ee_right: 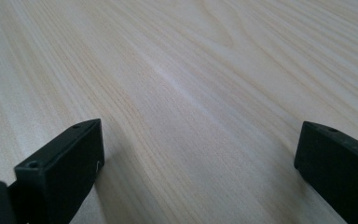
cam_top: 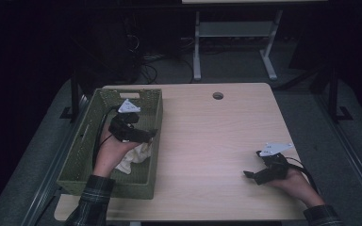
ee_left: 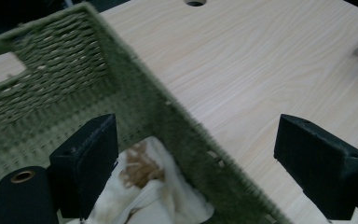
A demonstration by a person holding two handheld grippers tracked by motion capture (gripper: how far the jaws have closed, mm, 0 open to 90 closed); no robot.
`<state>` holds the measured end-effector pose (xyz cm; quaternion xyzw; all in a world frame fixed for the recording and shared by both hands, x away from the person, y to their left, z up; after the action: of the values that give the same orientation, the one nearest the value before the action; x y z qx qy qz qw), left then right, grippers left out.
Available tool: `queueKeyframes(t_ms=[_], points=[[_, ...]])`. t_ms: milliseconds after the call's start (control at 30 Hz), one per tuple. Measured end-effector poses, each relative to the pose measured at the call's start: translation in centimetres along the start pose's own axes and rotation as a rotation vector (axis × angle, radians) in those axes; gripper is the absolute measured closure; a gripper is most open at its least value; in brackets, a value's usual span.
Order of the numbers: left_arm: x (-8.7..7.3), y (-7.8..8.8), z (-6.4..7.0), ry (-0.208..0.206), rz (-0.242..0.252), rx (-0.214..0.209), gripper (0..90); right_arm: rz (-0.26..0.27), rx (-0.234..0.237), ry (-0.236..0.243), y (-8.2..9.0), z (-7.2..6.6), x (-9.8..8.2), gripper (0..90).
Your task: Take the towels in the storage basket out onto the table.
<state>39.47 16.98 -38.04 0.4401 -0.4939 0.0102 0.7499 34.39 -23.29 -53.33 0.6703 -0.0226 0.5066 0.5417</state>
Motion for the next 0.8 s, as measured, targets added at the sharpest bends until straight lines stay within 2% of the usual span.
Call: queueKeyframes(t_ms=[300, 633, 800], points=[[-1.4, 0.6, -1.8, 0.021, -0.015, 0.028, 13.0, 0.000, 0.000, 0.000, 0.0, 0.0, 0.0, 0.9], [-3.3, 0.5, -4.1, 0.058, -0.032, 0.060, 12.9, -0.001, 0.000, -0.001, 0.0, 0.0, 0.0, 0.9], [-3.8, 0.3, -4.7, 0.061, -0.037, 0.072, 12.9, -0.001, 0.002, -0.003, 0.0, 0.0, 0.0, 0.9]])
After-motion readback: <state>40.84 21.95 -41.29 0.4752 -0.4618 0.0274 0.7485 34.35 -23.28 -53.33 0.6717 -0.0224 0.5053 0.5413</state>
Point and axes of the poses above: each handheld gripper's, and its own axes: y roughly backward along the jaws, x roughly out of its top, z roughly to its right, the point moved 7 cm from there along -y, roughly forward along the jaws, and after that the axes turned 11 degrees about -x, right-handed, at the moved point
